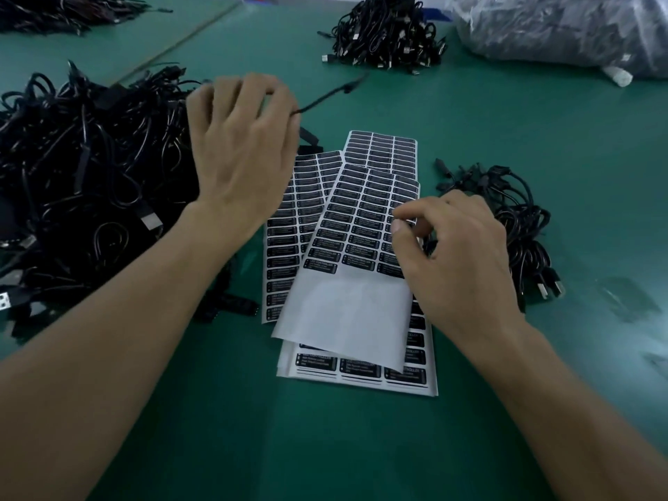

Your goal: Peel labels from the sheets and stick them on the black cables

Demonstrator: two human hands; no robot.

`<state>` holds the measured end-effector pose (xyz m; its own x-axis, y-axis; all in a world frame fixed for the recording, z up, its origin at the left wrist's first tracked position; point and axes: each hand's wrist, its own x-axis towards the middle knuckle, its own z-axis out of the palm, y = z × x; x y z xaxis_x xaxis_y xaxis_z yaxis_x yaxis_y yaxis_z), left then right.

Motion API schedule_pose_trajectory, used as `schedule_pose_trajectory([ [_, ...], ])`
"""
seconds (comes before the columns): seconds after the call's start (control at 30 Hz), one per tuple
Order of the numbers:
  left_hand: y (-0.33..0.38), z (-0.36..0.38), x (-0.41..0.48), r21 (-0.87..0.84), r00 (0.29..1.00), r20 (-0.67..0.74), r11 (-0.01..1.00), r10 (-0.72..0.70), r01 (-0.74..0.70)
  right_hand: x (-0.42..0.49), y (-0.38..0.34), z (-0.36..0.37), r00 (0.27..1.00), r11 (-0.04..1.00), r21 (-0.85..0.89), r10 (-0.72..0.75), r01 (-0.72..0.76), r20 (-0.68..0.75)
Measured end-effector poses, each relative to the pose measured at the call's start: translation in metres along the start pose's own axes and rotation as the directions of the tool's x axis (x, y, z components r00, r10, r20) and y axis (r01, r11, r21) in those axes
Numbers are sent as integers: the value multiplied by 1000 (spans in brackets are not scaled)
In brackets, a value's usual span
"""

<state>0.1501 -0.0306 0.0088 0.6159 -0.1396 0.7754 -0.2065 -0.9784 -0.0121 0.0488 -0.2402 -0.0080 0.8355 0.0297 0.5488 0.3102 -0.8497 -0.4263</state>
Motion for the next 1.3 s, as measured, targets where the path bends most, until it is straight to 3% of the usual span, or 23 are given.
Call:
schedule_pose_trajectory([
  [0.1, 16, -6, -4, -189, 970, -157, 958, 187, -215, 1, 2, 0, 999, 998, 46, 42, -42, 10],
  [0.2, 30, -13, -11, -399, 918, -163, 827, 362, -397, 2, 4, -1, 991, 976, 182, 127, -119, -33],
  [0.27, 32, -20, -14, -428, 890, -147, 784, 431, -450, 2, 5, -2, 980, 940, 307, 181, -147, -85],
  [0.4, 20, -30, -15, -426, 892, -50, 798, 449, -426, 4, 7, -4, 956, 802, 574, 273, -164, -107],
  [0.5, 5, -36, -17, -415, 895, 108, 837, 433, -355, 4, 8, -5, 979, 799, 597, 170, -70, -112],
  [0.63, 2, -43, -19, -369, 887, 264, 889, 379, -270, 2, 8, -4, 993, 798, 597, 117, -75, -32],
  [0.73, 14, -48, -21, -362, 878, 309, 899, 366, -247, 1, 8, -3, 997, 847, 527, 68, -73, 28],
  [0.83, 32, -51, -26, -448, 841, 295, 843, 454, -298, 1, 5, -4, 997, 883, 466, 16, -51, 80],
  [0.93, 39, -46, -28, -507, 785, 392, 825, 479, -250, 1, 4, -6, 992, 928, 366, 22, -67, 127],
  [1.03, 35, -43, -28, -454, 781, 466, 870, 415, -191, 1, 3, -8, 959, 993, 33, 101, -114, 263],
  [1.13, 32, -42, -30, -442, 783, 515, 891, 348, -105, -1, -2, -10, 926, 958, -273, 179, -87, 331],
  [1.2, 30, -43, -30, -453, 785, 542, 891, 300, -27, -3, -2, -12, 909, 925, -373, 219, -77, 355],
  [1.3, 22, -44, -27, -425, 750, 602, 905, 273, 12, -2, 2, -14, 877, 927, -360, 255, -103, 407],
])
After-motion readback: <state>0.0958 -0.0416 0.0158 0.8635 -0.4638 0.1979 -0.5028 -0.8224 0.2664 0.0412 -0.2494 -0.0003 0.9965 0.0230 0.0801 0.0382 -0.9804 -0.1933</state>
